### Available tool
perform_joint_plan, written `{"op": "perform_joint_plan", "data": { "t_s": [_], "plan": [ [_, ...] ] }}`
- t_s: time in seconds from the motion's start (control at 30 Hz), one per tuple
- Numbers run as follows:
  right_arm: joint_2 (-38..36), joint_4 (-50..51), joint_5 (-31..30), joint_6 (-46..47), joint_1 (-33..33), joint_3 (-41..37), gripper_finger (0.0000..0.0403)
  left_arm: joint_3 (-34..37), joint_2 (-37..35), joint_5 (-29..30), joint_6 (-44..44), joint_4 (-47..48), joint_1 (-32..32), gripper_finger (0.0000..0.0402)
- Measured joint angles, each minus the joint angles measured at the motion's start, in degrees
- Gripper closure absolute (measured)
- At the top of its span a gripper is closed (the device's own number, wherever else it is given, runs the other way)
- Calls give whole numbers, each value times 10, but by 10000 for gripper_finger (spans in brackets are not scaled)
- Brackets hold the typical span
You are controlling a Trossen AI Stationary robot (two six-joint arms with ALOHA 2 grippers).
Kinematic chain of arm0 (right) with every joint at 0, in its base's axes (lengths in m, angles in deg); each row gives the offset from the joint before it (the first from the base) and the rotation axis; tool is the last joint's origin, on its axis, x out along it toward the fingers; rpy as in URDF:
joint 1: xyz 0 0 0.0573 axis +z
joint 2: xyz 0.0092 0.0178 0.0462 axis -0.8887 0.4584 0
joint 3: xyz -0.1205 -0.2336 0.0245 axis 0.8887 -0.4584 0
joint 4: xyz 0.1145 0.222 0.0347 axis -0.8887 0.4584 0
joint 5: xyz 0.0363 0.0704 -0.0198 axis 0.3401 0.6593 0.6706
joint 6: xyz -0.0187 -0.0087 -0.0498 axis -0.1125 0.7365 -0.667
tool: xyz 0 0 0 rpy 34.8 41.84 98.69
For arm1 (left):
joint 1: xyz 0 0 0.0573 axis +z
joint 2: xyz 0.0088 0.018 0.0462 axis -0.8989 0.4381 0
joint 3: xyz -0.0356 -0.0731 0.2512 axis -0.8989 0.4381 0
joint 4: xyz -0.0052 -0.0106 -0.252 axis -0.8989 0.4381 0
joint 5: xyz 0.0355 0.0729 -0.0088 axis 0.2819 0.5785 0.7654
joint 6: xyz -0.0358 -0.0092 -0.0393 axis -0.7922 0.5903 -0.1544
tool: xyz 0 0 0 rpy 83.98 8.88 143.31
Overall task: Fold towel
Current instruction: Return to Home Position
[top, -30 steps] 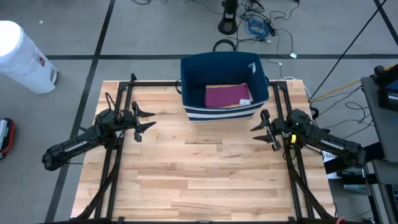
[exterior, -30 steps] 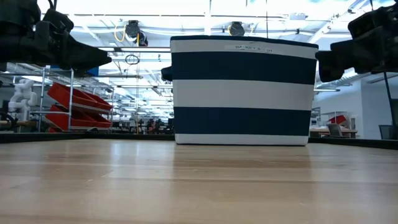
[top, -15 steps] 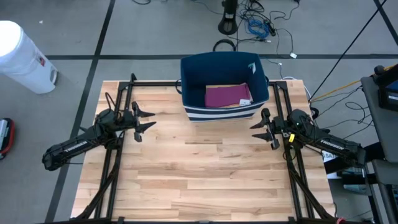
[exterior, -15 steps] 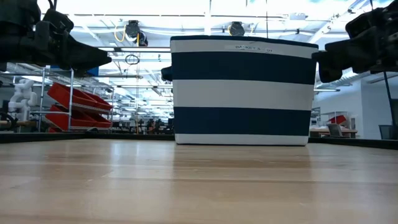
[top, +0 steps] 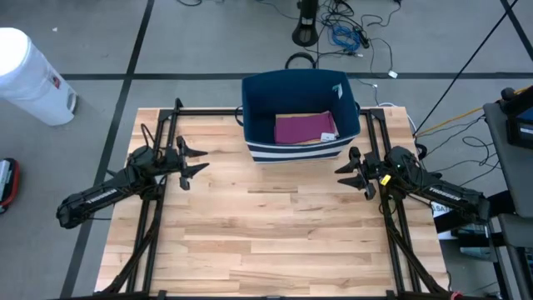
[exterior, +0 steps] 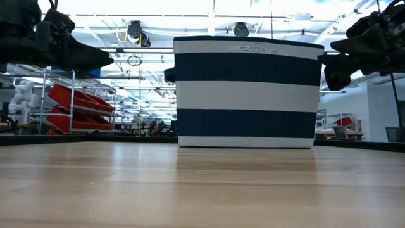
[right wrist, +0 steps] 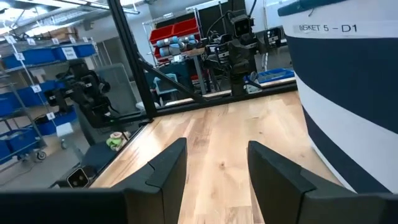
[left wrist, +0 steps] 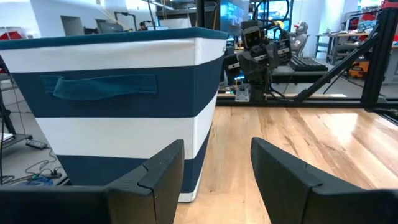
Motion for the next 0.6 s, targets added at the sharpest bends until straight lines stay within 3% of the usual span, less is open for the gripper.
{"op": "perform_joint_plan", "data": {
  "t_s": [0.6],
  "plan": [
    [0,0,0,-9,0,0,248,0,0,0,0,0,0,209]
  ]
}}
